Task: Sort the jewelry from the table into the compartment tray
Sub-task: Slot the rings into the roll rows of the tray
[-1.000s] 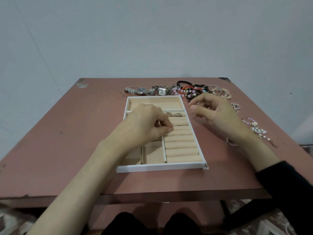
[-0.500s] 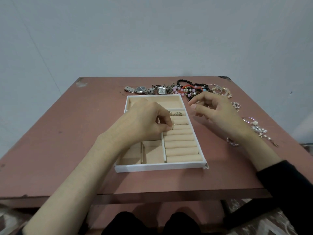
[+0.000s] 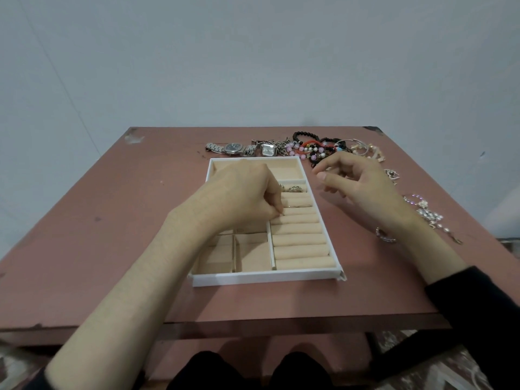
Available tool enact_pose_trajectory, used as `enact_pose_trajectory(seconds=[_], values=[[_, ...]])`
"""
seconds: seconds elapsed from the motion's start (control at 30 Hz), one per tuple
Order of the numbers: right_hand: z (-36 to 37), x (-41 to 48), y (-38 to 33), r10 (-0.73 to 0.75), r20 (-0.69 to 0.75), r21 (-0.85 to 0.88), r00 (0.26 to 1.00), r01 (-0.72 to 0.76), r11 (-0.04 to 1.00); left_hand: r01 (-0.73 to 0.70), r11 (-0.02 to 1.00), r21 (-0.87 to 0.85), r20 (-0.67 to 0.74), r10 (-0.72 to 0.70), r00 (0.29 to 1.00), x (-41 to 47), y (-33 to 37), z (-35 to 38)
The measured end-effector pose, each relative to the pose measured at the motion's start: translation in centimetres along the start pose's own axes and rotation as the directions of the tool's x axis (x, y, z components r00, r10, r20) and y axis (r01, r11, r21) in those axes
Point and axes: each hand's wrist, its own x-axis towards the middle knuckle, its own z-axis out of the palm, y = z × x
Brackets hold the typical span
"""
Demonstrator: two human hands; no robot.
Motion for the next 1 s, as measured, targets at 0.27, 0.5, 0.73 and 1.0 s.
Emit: enact_pose_trajectory(seconds=[0.27,0.5,0.73,1.0], values=[[-0.4,0.0,-0.4,0.047,-0.077,0.122,0.996,-0.038,0.992,-0.015,0.995,-0.098,0.018,0.017,1.000,1.0,0.3,-0.8],[-3.6,0.6,0.6,0.140,-0.276,0.193,0.951,-0.088,0.977,-0.141,0.974,-0.175,-0.159,0.114,0.981,4.4,3.3,0.7],[-6.4,0.7,3.3,0.159,-0.383,-0.059,0.910,-0.196,0.979,-0.160,0.986,-0.044,-0.056,0.157,0.986,9.1,5.9,4.2],[-6.0,1.0,4.1,0.133,-0.371,-0.088,0.919,-0.177,0.980,-0.134,0.990,-0.041,-0.029,0.133,0.991,10.1,5.7,5.6]])
